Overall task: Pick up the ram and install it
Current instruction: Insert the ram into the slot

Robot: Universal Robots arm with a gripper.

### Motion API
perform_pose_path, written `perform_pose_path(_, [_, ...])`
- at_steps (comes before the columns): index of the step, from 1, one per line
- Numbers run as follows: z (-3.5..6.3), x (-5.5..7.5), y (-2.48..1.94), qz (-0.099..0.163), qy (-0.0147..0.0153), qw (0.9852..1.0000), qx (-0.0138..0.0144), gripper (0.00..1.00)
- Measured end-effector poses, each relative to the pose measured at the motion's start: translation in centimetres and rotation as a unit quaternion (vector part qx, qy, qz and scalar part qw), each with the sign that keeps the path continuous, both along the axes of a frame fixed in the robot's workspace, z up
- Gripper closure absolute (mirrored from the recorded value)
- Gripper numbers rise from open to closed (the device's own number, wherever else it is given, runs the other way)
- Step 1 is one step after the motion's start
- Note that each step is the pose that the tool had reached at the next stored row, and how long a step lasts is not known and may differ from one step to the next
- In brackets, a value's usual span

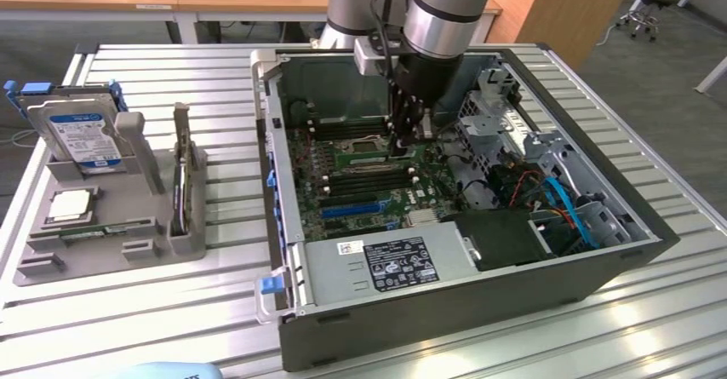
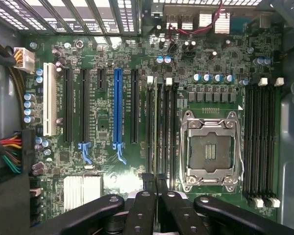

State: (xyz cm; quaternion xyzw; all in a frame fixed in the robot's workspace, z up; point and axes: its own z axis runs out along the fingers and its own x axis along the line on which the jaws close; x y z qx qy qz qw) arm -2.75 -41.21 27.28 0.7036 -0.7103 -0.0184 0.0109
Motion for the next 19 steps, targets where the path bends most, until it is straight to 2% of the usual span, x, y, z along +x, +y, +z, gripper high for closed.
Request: perform_pose_path(19, [-0.95, -0.01, 0.00, 0.000, 0.0000, 1.0000, 0.0000, 0.88])
